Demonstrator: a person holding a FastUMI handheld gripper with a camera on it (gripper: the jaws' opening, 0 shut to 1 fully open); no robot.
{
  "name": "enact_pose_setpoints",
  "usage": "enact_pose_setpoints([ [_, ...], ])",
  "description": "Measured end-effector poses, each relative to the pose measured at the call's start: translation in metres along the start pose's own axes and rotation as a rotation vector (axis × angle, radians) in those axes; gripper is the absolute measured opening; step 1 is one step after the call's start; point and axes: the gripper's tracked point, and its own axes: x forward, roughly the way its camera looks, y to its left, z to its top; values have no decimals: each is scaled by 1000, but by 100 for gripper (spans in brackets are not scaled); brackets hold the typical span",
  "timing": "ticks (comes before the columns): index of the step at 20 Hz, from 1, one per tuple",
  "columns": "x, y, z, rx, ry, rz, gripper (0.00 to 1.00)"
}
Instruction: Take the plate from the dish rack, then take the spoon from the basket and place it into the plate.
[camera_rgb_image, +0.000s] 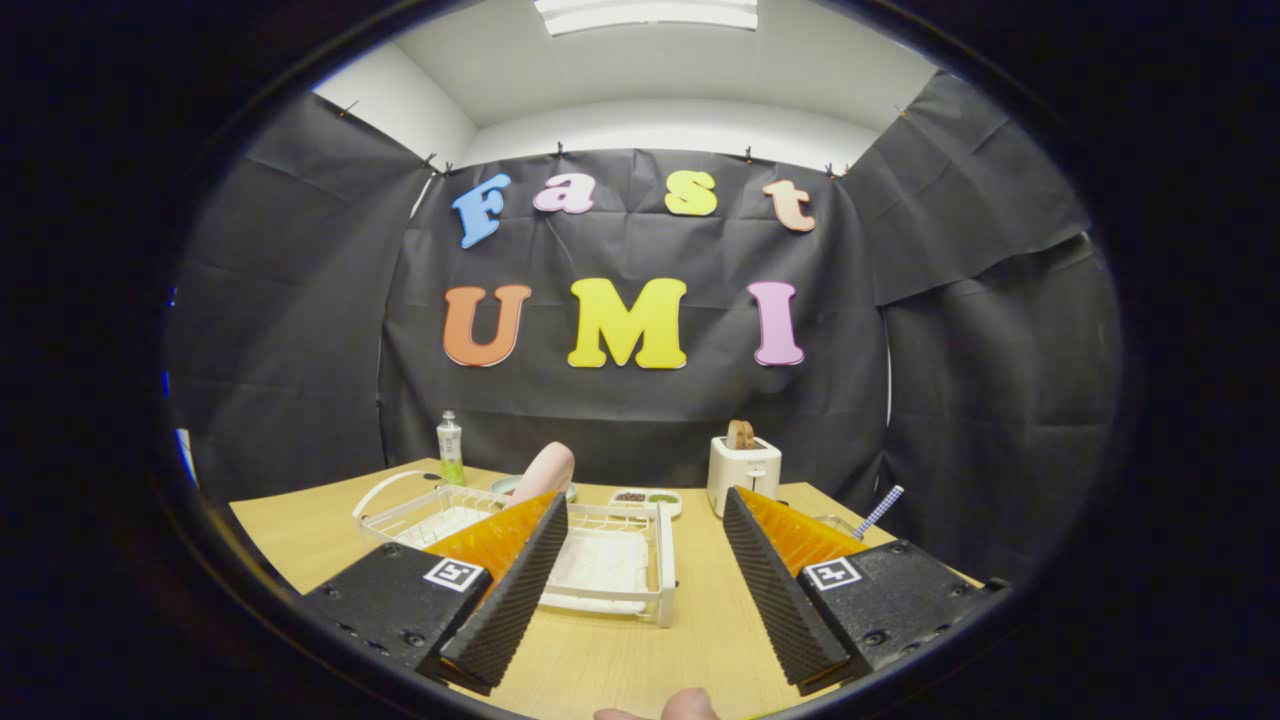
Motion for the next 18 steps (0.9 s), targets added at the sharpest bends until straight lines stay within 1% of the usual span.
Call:
enact_pose_setpoints([
  [5, 15, 4, 27, -14, 44, 65, 100],
  [8, 31, 12, 48, -16, 103, 130, 100],
  [12, 58, 19, 83, -35, 175, 175, 100],
  [16, 87, 41, 105, -12, 318, 246, 100],
  [18, 103, 54, 104, -15, 426, 274, 100],
])
